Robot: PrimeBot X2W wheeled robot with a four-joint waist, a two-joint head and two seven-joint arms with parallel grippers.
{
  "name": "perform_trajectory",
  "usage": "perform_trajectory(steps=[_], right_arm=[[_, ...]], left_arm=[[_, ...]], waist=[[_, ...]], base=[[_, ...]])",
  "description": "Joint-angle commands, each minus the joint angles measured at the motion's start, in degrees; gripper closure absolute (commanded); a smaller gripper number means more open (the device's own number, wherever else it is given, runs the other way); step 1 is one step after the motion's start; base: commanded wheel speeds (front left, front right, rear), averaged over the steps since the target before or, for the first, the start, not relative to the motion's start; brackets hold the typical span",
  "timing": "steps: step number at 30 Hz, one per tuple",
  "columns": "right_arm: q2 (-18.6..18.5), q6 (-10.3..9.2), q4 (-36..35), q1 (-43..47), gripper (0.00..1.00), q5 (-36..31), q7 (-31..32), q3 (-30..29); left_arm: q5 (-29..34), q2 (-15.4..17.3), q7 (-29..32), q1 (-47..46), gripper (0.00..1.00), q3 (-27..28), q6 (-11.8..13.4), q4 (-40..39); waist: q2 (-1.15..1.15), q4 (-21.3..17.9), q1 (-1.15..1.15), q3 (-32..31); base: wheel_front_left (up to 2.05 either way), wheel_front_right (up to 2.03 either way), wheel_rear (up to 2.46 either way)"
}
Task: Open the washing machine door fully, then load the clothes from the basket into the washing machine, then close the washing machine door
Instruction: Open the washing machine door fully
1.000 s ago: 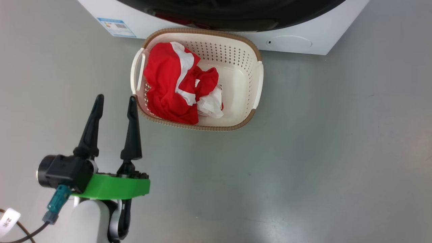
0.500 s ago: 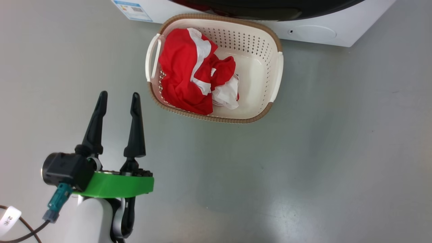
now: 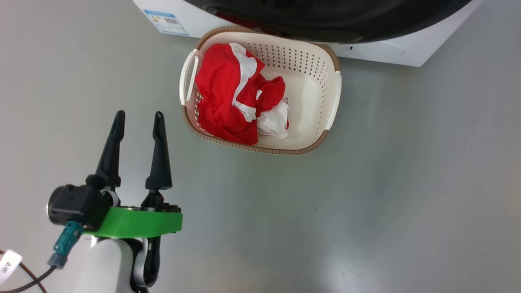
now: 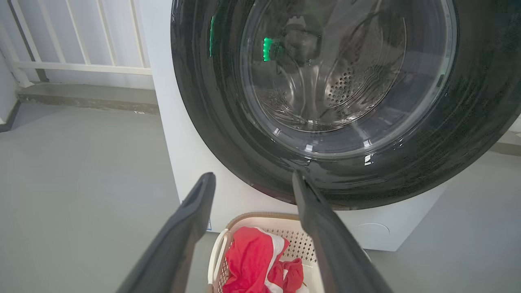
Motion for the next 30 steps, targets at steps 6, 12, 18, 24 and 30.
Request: perform_trajectory(steps=[6, 12, 18, 24, 30], right_arm=[[2.2, 0.11, -2.7, 4.2, 1.00, 1.8, 3.6, 0.4], [3.3, 0.11, -3.8, 7.0, 1.00, 3.6, 7.3, 0.0], [3.8, 0.11, -4.6, 9.4, 1.00, 3.9, 8.9, -1.1], [4.3, 0.11, -4.6, 11.2, 1.00, 4.2, 11.2, -1.6], [4.8, 0.11, -4.6, 12.1, 1.00, 3.7, 11.7, -2.6]], left_arm=[[0.2, 1.1, -0.5, 1.0, 0.00, 2.6, 0.0, -0.7], [0.4, 1.1, -0.5, 1.4, 0.00, 3.0, -0.4, -0.2], [0.4, 1.1, -0.5, 2.0, 0.00, 3.3, -0.8, 0.1], [0.4, 1.1, -0.5, 2.6, 0.00, 3.9, -1.0, 0.3], [0.3, 1.1, -0.5, 3.2, 0.00, 4.4, -1.1, 0.3]], waist=[[0.00, -1.7, 0.00, -2.1], [0.00, -2.5, 0.00, -3.6], [0.00, -2.8, 0.00, -5.0], [0.00, -3.0, 0.00, -6.1], [0.00, -3.5, 0.00, -6.8]], base=[[0.00, 0.00, 0.00], [0.00, 0.00, 0.00], [0.00, 0.00, 0.00], [0.00, 0.00, 0.00], [0.00, 0.00, 0.00]])
